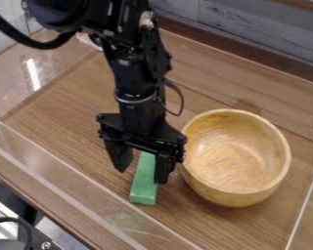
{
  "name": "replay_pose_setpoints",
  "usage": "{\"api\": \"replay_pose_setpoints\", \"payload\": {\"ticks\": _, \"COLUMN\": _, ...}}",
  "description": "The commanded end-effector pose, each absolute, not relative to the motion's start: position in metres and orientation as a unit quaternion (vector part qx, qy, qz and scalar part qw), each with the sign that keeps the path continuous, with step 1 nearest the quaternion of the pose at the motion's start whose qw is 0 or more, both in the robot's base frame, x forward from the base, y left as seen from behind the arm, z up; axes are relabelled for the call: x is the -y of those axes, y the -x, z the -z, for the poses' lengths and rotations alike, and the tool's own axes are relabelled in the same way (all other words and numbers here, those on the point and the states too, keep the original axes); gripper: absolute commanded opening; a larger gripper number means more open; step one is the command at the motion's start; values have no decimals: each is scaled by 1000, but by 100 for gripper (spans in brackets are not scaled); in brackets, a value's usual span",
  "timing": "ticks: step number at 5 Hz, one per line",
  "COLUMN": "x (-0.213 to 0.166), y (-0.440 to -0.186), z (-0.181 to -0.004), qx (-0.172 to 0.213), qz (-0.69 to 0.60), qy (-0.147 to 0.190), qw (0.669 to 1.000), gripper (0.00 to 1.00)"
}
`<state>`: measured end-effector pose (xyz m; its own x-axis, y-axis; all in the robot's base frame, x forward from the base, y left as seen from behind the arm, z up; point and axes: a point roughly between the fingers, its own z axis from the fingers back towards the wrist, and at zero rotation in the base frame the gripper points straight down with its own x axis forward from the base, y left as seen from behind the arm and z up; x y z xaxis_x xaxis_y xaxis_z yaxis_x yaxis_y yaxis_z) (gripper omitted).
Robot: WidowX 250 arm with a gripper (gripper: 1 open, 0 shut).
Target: Put the green block in the brown bowl
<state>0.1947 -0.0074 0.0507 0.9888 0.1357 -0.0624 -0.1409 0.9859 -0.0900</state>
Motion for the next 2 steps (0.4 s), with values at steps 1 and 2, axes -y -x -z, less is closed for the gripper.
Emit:
{"api": "replay_pose_setpoints", "payload": {"ticks": 1, "x": 10, "y": -201, "z": -50, "qx": -11, "qz": -66, "qy": 48, "qw": 997, "gripper": 100}}
{"api": "replay_pose_setpoints", "payload": {"ticks": 2, "x": 11, "y": -202, "z": -43, "qx": -10, "qz": -66, "qy": 48, "qw": 997, "gripper": 100}}
